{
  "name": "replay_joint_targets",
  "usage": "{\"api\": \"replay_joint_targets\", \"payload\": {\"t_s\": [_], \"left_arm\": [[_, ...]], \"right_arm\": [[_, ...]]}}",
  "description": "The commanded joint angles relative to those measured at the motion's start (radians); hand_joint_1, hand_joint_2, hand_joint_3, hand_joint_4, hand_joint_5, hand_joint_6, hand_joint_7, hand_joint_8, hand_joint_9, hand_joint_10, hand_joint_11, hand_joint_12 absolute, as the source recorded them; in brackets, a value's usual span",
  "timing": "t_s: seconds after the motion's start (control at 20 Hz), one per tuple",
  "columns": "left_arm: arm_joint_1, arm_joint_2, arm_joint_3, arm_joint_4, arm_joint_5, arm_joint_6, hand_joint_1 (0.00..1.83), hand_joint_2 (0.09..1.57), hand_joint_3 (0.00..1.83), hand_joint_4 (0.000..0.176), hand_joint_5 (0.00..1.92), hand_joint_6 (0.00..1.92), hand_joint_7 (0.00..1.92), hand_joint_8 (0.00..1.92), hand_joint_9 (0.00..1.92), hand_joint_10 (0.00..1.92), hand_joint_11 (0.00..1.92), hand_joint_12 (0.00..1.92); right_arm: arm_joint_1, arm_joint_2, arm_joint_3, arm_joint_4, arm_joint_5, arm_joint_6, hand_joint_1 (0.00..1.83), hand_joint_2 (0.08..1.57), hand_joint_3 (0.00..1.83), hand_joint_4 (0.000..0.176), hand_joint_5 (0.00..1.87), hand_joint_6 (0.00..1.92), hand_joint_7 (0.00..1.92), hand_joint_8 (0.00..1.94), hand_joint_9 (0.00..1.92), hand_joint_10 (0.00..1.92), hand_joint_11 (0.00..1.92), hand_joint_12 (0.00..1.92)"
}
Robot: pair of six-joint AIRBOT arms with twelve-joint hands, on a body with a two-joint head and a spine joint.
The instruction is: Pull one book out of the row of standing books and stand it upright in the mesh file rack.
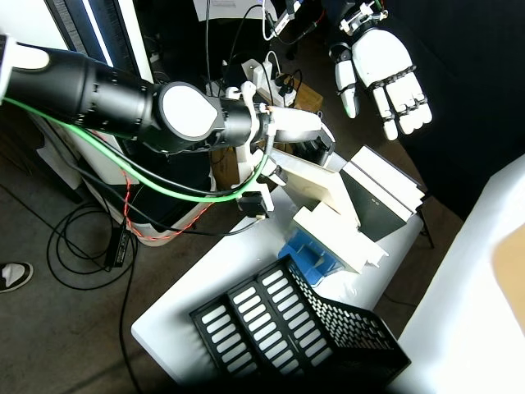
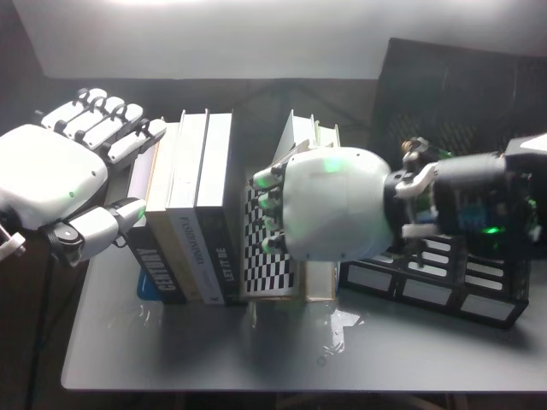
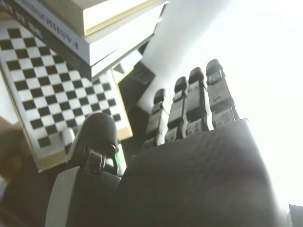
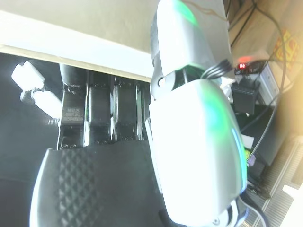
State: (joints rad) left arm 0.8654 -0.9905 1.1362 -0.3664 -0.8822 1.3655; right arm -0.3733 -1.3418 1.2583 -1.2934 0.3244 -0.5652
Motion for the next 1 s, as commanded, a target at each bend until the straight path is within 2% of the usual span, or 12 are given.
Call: {"api": "replay_joint_targets", "payload": {"t_s": [0.0,0.05,0.15,0.25,0.3,0.35,0.5,0.55,0.65,0.75,0.8,0.95], "left_arm": [[0.000,0.012,-0.001,0.010,-0.126,0.002,0.00,1.55,0.00,0.069,0.00,0.00,0.00,0.00,0.00,0.00,0.00,0.00],[0.005,0.012,-0.004,0.005,-0.127,0.002,0.00,1.56,0.00,0.064,0.02,0.01,0.00,0.00,0.00,0.00,0.00,0.00],[0.008,0.014,-0.007,0.000,-0.128,0.002,0.00,1.56,0.01,0.060,0.03,0.01,0.00,0.00,0.00,0.00,0.00,0.00],[0.009,0.016,-0.011,-0.004,-0.130,0.002,0.00,1.56,0.00,0.057,0.02,0.01,0.00,0.00,0.00,0.00,0.00,0.00],[0.013,0.019,-0.014,-0.006,-0.131,0.002,0.00,1.56,0.00,0.062,0.01,0.00,0.00,0.00,0.00,0.00,0.00,0.00],[0.015,0.021,-0.015,-0.008,-0.131,0.002,0.00,1.56,0.00,0.047,0.02,0.01,0.00,0.00,0.00,0.00,0.00,0.00],[0.016,0.028,-0.020,-0.009,-0.131,0.002,0.00,1.57,0.01,0.036,0.02,0.01,0.00,0.00,0.00,0.00,0.00,0.00],[0.016,0.028,-0.021,-0.009,-0.131,0.002,0.00,1.57,0.01,0.032,0.03,0.01,0.00,0.00,0.00,0.00,0.00,0.00],[0.016,0.029,-0.022,-0.010,-0.131,0.002,0.00,1.57,0.01,0.038,0.02,0.01,0.00,0.00,0.00,0.00,0.00,0.00],[0.016,0.032,-0.025,-0.010,-0.136,0.002,0.00,1.57,0.01,0.032,0.03,0.01,0.00,0.00,0.00,0.00,0.00,0.00],[0.016,0.034,-0.026,-0.011,-0.139,0.002,0.03,1.57,0.01,0.025,0.04,0.01,0.00,0.00,0.00,0.00,0.00,0.00],[0.016,0.037,-0.028,-0.014,-0.142,0.002,0.04,1.57,0.01,0.031,0.04,0.01,0.00,0.00,0.00,0.00,0.00,0.00]], "right_arm": [[0.025,0.031,0.005,-0.022,-0.015,0.064,1.38,1.11,0.00,0.000,0.91,1.08,1.07,0.78,0.91,1.31,0.63,1.73],[0.049,0.051,-0.004,-0.069,-0.004,0.127,1.38,1.12,0.00,0.000,0.89,1.11,1.04,0.80,0.90,1.34,0.64,1.73],[0.071,0.070,-0.019,-0.117,0.004,0.176,1.37,1.13,0.00,0.000,0.87,1.15,1.00,0.86,0.87,1.38,0.67,1.75],[0.110,0.094,-0.033,-0.201,0.014,0.259,1.35,1.20,0.01,0.000,0.70,1.41,0.87,1.08,0.75,1.50,0.48,1.82],[0.132,0.101,-0.033,-0.251,0.021,0.313,1.35,1.20,0.00,0.000,0.70,1.40,0.87,1.09,0.77,1.48,0.46,1.81],[0.144,0.105,-0.033,-0.272,0.025,0.337,1.34,1.22,0.01,0.000,0.66,1.46,0.86,1.13,0.73,1.51,0.42,1.81],[0.191,0.130,-0.034,-0.349,0.054,0.438,1.35,1.20,0.00,0.000,0.71,1.33,0.92,1.11,0.75,1.48,0.46,1.77],[0.206,0.136,-0.035,-0.375,0.064,0.474,1.35,1.20,0.00,0.000,0.70,1.36,0.89,1.15,0.74,1.49,0.42,1.80],[0.244,0.148,-0.035,-0.428,0.092,0.550,1.34,1.22,0.00,0.000,0.68,1.38,0.87,1.22,0.70,1.52,0.36,1.84],[0.276,0.156,-0.035,-0.475,0.119,0.622,1.34,1.22,0.00,0.000,0.69,1.35,0.85,1.24,0.71,1.55,0.52,1.89],[0.301,0.162,-0.036,-0.512,0.134,0.668,1.34,1.22,0.00,0.000,0.70,1.35,0.84,1.26,0.69,1.58,0.54,1.90],[0.347,0.176,-0.041,-0.586,0.148,0.744,1.35,1.21,0.00,0.000,0.73,1.30,0.86,1.23,0.71,1.54,0.53,1.88]]}}
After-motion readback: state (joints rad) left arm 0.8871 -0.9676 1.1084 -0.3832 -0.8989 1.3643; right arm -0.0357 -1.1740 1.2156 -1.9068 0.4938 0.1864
